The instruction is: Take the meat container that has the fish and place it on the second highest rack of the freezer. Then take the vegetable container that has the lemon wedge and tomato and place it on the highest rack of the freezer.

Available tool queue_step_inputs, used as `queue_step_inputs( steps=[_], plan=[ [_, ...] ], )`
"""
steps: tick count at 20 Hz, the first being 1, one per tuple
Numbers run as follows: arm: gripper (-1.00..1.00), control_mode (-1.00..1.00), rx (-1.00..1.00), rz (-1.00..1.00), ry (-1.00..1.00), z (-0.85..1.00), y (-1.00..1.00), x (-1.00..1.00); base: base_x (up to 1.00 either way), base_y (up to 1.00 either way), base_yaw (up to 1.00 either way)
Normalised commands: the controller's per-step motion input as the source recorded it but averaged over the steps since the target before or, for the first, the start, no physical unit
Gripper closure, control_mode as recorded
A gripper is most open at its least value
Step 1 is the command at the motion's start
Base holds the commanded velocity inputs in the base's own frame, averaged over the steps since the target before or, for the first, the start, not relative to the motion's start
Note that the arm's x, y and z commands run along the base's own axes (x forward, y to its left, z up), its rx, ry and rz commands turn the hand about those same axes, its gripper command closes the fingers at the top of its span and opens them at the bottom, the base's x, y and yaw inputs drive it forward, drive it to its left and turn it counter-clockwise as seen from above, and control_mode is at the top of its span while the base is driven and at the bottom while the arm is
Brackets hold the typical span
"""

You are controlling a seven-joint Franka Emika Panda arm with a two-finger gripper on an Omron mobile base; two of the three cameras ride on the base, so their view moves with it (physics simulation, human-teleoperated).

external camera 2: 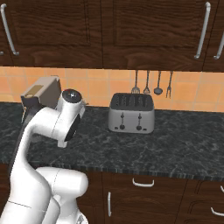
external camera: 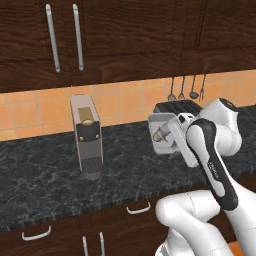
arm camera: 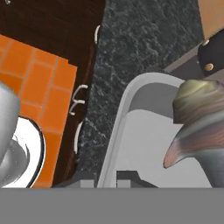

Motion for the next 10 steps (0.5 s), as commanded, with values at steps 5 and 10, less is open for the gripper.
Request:
queue_step_inputs(
  steps=[5, 10],
  plan=[
    [1.0, -1.0, -0.04, 0.0, -0.07, 0.97, -0.12, -0.59, 0.0, 0.0, 0.0],
    [1.0, -1.0, 0.0, 0.0, 0.07, 0.52, -0.16, -0.34, 0.0, 0.0, 0.0]
  ],
)
